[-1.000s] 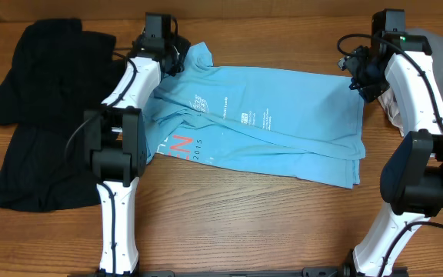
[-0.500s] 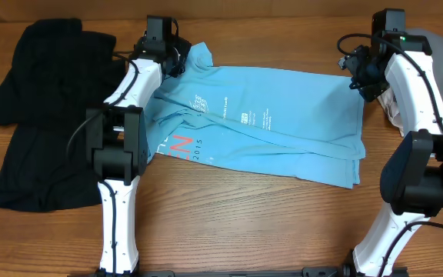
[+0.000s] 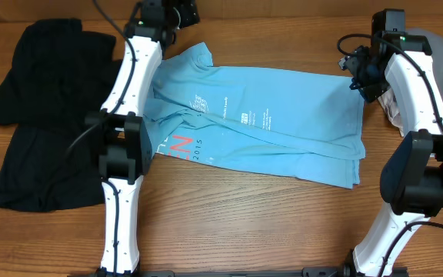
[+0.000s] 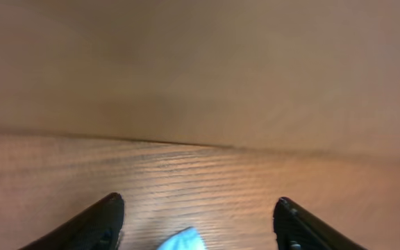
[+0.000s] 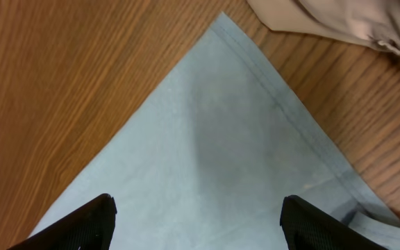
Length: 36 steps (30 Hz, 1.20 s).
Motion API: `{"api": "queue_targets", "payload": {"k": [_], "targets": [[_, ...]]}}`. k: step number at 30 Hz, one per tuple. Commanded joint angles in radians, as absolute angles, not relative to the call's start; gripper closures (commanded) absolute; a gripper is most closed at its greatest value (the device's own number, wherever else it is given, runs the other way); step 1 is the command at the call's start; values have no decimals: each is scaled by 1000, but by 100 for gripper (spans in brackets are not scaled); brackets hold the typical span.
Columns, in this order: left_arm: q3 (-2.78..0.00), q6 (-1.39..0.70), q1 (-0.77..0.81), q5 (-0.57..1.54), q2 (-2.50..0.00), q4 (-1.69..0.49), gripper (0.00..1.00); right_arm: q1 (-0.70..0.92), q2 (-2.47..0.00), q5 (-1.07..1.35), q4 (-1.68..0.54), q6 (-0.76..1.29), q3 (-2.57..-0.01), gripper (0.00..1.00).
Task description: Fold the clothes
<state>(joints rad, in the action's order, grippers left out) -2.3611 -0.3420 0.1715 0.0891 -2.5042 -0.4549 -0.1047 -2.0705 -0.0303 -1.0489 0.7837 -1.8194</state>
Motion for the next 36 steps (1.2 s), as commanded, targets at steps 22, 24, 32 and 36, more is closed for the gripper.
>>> {"api": "queue_targets", "payload": {"k": [22, 24, 32, 36], "targets": [[-2310, 306, 184, 116, -2630, -520, 27, -106, -2076, -43, -1079, 752, -1834, 20], [-2310, 305, 183, 129, -2630, -520, 30, -106, -2076, -43, -1079, 752, -1834, 20], [-2310, 271, 181, 131, -2637, -554, 33, -106, -2076, -43, -1078, 752, -1834, 20], [-2310, 249, 179, 131, -2649, -553, 35, -106, -2076, -44, -1080, 752, -1834, 20]]}}
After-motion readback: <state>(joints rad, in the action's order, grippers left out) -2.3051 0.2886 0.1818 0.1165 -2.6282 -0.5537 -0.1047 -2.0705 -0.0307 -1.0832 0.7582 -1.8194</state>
